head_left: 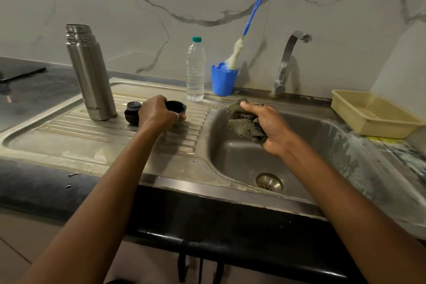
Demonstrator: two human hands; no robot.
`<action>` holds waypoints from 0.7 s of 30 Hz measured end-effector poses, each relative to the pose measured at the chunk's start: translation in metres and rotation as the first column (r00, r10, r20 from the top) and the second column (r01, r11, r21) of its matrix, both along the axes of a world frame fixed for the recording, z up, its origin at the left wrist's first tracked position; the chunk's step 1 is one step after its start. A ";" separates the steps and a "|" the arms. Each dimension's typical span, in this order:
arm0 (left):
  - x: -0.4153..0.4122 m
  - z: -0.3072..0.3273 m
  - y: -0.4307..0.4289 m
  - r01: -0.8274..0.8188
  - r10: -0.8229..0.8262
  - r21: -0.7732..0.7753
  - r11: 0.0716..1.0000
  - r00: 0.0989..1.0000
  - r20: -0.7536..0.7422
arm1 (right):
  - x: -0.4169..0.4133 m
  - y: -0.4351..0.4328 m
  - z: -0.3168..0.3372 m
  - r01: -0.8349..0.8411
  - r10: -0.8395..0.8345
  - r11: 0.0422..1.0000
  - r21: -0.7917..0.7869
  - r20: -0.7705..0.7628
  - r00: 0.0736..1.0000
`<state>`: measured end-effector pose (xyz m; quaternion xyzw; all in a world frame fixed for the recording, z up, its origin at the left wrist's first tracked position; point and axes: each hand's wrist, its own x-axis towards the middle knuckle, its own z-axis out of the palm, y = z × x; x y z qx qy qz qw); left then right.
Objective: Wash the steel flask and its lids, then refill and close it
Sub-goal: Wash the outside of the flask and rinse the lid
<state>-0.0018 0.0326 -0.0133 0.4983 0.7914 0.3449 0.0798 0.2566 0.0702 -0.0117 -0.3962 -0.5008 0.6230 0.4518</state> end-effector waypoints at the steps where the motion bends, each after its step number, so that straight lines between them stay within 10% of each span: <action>1: 0.000 0.000 0.000 -0.004 0.004 -0.001 1.000 1.000 -0.003 | 0.000 0.000 0.000 0.000 0.000 1.000 0.001 0.003 1.000; 9: 0.006 0.001 -0.006 -0.077 0.066 -0.048 0.996 0.980 -0.188 | 0.001 0.001 0.001 -0.014 0.013 1.000 -0.027 -0.014 1.000; 13: 0.032 0.019 -0.009 0.044 0.028 0.210 0.977 0.944 -0.328 | 0.006 0.001 0.005 -0.041 0.035 0.996 -0.083 -0.079 0.996; 17: 0.067 0.031 0.008 0.370 -0.343 0.202 0.907 0.926 -0.157 | 0.013 0.001 0.010 -0.085 0.068 0.991 -0.099 -0.165 0.984; 21: 0.098 0.038 0.018 0.601 -0.609 0.139 0.787 0.721 0.330 | 0.022 0.000 0.019 -0.131 0.105 0.989 -0.071 -0.287 0.952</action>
